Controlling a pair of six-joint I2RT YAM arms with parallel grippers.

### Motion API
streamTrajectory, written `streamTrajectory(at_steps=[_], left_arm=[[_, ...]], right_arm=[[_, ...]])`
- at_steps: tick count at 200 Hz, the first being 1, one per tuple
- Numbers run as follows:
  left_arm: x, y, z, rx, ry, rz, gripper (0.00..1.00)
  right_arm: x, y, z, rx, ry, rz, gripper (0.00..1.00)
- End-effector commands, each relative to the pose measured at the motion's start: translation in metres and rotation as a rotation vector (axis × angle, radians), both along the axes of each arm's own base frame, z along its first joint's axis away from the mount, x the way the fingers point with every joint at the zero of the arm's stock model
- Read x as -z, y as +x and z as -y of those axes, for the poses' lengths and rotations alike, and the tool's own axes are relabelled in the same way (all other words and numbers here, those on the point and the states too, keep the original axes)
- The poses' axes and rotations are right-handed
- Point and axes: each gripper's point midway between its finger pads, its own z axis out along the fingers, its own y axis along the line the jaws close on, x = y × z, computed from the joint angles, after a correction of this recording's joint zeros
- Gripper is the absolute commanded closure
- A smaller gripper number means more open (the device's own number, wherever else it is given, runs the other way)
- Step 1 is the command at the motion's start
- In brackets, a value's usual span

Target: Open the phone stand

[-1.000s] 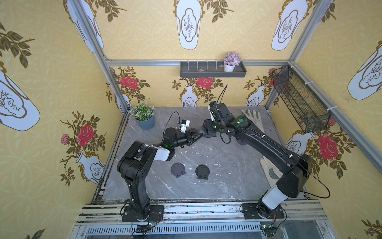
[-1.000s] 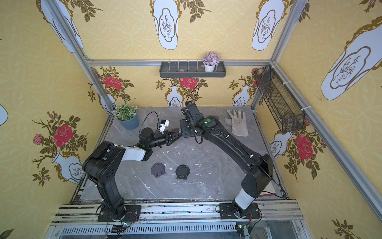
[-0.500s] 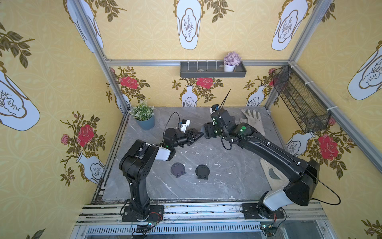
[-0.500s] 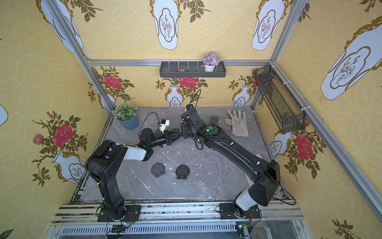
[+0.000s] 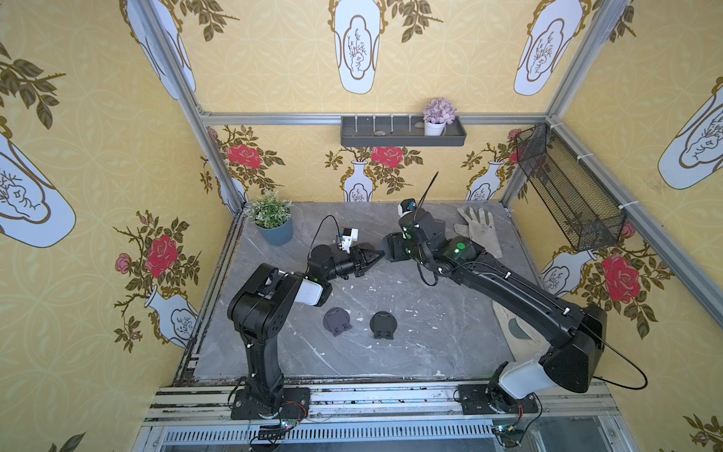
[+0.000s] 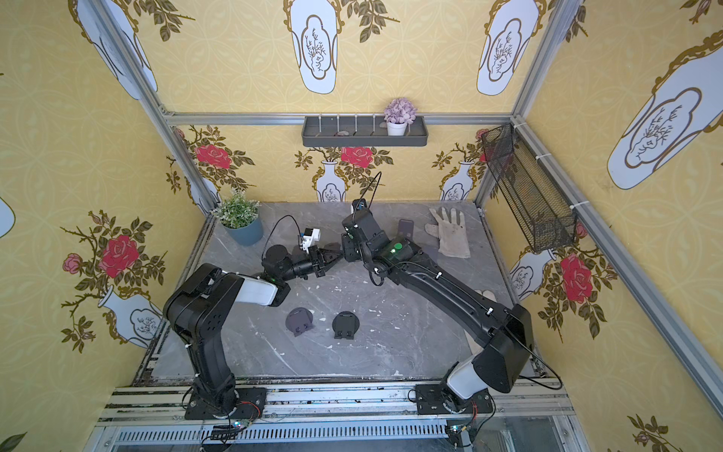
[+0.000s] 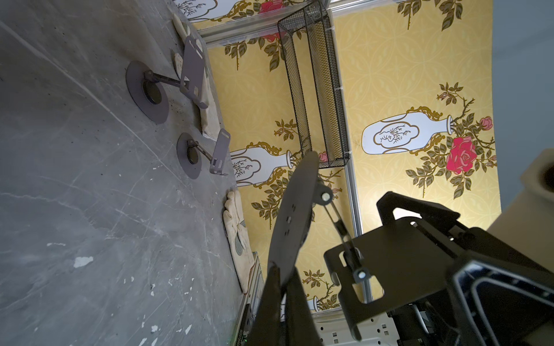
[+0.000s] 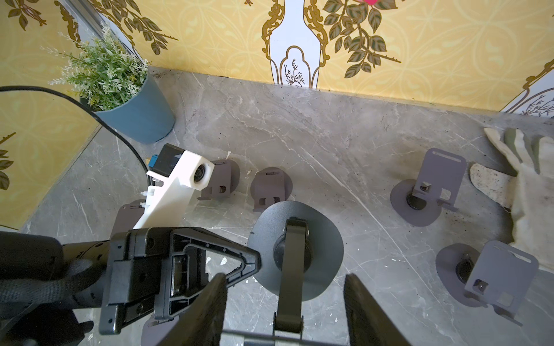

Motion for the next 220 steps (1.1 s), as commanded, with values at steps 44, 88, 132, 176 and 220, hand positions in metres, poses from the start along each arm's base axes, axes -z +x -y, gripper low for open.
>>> streamTrajectory(at_steps=[44, 88, 132, 176, 220], left_arm=[[0.014, 0.019, -0.003, -0.092, 0.084, -0.067, 1.0], [0.012, 0.015, -0.004, -0.085, 0.09, -0.054, 1.0], [0.015, 0.016, -0.003, -0.079, 0.094, -0.056, 1.0], [0.019, 0.017, -0.002, -0.078, 0.119, -0.052, 1.0], [0.02, 0.023, -0.004, -0.103, 0.171, -0.026, 1.0]], right_arm=[[0.011, 0.018, 0.006, -0.054, -0.044, -0.1, 0.17], [0.009, 0.041, 0.006, -0.107, 0.101, -0.208, 0.02], [0.02, 0.043, -0.006, -0.164, 0.117, -0.282, 0.02], [0.034, 0.045, -0.011, -0.134, 0.076, -0.321, 0.01], [0.046, 0.048, -0.029, -0.101, -0.035, -0.351, 0.07]])
